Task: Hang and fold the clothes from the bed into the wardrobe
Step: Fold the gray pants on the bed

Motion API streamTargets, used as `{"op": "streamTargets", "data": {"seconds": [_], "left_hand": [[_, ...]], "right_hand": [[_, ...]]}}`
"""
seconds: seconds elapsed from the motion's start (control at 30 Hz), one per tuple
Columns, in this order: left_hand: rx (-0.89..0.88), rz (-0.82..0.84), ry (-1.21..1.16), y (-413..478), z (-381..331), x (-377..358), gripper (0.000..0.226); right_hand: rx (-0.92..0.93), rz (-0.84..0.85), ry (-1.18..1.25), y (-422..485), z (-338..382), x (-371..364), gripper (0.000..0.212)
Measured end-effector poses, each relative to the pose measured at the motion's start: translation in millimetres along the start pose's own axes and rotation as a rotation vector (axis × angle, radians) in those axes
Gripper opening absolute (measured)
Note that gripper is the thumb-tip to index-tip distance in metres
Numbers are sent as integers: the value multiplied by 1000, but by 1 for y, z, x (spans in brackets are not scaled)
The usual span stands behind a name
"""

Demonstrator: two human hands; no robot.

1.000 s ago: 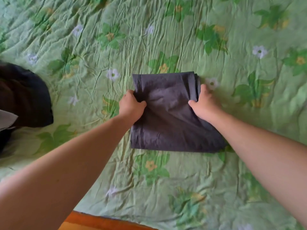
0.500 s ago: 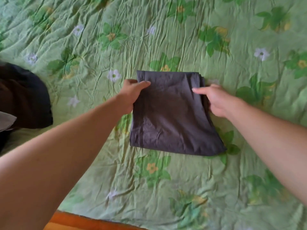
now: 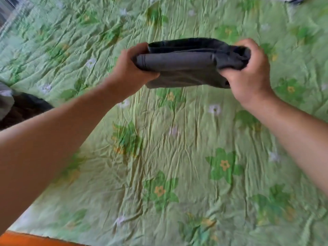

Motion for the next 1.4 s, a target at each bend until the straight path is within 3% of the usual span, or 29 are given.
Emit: {"op": "streamTargets", "data": {"seconds": [0.13, 0.2, 0.27, 0.3, 0.37, 0.43, 0.5, 0.67, 0.9, 1.07, 1.2, 1.4], "left_hand": [[-200, 95, 471, -61, 27, -22, 37], [-173, 367, 696, -108, 67, -43, 45], [-4, 717, 896, -161, 112, -56, 69], [61, 763, 916, -178, 126, -56, 75], [83, 547, 839, -179, 126, -51, 67], [92, 276, 753, -162, 117, -53, 49], [124, 203, 691, -141, 114, -72, 46], [206, 326, 927, -122, 151, -133, 71], [145, 365, 1044, -122, 197, -140, 68], [69, 208, 1025, -82, 171, -118, 66], [36, 348, 1135, -36, 188, -112, 74], [153, 463, 1082, -32, 215, -117, 76]], "right_hand": [[234, 160, -254, -77, -30, -6, 25], [252, 387, -457, -130, -69, -22, 33], [186, 683, -649, -184, -107, -34, 43], [159, 777, -695, -204, -120, -36, 45], [170, 743, -664, -214, -125, -38, 41], [202, 545, -587, -197, -115, -43, 39], [174, 442, -618, -174, -110, -62, 43], [-82, 508, -901, -148, -148, -120, 74], [-224, 630, -956, -150, -196, -146, 77], [34, 289, -932, -108, -165, -103, 59], [-33, 456, -1093, -68, -193, -104, 76], [-248, 709, -1048, -64, -234, -118, 86]]}}
Point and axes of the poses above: each hand's wrist, its own y-axis towards the middle knuckle, its own x-axis out of the back of the hand, z = x × y, the point moved 6 cm from there along y, towards the middle knuckle, and after that the axes turned 4 degrees about -x, right-handed, at the moved point
